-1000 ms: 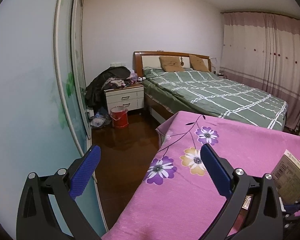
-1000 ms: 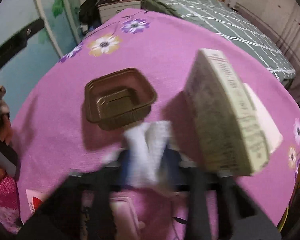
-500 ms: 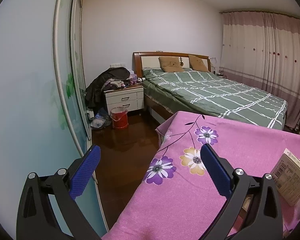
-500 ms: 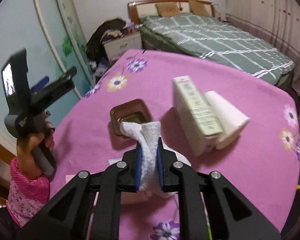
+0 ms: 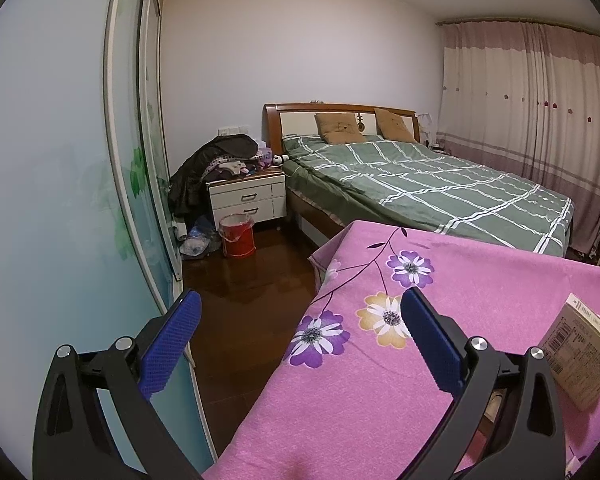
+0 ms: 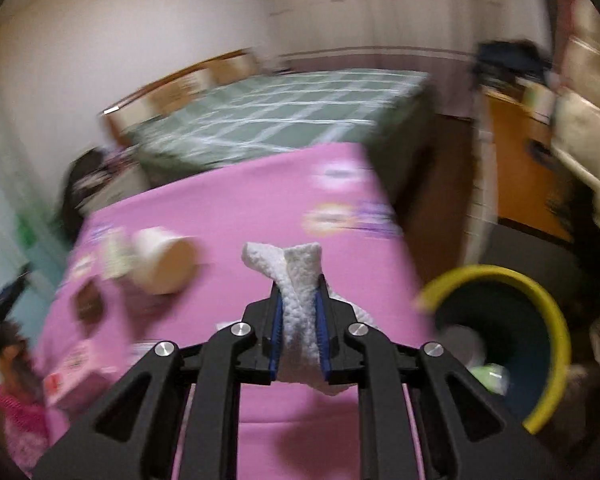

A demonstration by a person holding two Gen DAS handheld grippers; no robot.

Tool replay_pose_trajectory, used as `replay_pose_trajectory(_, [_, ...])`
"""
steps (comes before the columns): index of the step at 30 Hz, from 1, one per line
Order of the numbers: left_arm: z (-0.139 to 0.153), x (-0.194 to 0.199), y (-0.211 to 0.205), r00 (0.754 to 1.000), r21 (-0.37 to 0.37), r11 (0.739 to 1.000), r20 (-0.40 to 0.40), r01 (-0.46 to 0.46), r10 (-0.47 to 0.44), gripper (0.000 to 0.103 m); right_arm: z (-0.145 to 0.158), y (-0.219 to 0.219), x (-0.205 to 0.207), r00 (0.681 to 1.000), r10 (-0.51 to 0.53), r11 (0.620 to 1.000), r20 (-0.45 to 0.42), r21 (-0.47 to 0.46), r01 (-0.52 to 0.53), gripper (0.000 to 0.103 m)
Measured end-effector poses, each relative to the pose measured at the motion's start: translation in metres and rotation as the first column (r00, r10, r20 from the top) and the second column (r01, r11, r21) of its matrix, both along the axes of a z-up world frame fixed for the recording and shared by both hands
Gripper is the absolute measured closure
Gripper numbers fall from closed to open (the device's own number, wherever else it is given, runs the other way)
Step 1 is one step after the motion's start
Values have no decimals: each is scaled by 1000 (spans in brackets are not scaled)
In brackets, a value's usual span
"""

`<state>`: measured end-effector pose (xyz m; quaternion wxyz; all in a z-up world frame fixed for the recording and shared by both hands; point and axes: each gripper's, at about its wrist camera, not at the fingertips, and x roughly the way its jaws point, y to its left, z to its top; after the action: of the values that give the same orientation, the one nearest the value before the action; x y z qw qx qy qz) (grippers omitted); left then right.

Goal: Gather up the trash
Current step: 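Carry the white cloth over the yellow bin and open the right gripper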

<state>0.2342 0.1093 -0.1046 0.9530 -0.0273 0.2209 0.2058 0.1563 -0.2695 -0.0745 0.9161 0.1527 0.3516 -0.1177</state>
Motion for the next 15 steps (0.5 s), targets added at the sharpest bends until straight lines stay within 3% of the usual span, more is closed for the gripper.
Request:
replay_pose_trajectory(5, [-2,0,-1,1000,8,1000,1,5,-5,5,-26,-54,-17,981,-184,983,-65,-36,182,82])
replay_pose_trajectory(9, [-4,3,-4,1000,13,1000,-9,19,-19,5,-35,-76,-27,959,-275,960,-68,-76,269,45])
replay_pose_trajectory(12, [-3,3,-6,999,18,999,-9,31,-31,5,-39,-76,-35,949,-315,948,-14,-53,314,43])
replay_pose_trajectory(15, [-2,2,-9,999,27,999,-6,46,-46,5,-39,-64,-31,956,-288,953,62,-77,292,41])
